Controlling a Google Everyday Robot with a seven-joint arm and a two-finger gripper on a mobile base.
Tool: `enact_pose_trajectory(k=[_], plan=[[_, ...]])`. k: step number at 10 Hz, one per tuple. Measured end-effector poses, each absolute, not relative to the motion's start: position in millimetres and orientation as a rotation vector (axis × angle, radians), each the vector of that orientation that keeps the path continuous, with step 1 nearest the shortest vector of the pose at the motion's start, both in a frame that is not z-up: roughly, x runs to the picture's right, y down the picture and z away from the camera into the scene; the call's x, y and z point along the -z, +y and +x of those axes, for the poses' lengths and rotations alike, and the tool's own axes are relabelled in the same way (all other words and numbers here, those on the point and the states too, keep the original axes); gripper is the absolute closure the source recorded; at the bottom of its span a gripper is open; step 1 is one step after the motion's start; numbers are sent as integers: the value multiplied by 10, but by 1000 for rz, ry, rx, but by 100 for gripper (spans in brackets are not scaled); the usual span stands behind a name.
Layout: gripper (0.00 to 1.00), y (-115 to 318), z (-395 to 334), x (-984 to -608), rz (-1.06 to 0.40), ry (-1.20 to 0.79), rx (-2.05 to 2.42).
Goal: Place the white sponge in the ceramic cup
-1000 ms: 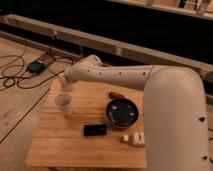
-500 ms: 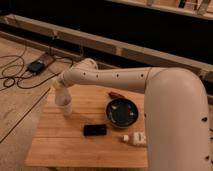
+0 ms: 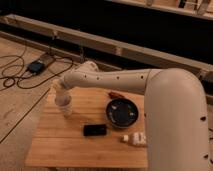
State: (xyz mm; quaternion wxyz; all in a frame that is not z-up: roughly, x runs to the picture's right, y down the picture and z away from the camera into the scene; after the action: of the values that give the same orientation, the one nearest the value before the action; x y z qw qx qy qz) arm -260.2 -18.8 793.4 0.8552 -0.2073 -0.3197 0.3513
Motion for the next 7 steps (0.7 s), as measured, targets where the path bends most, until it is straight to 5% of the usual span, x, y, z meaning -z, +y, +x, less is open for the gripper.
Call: enact_pose_trajectory(k=[5,7], plan=[[99,-16,-2693,-7959,-436,-706,-708],[83,20,-2679,-8010,-416,-707,-677]])
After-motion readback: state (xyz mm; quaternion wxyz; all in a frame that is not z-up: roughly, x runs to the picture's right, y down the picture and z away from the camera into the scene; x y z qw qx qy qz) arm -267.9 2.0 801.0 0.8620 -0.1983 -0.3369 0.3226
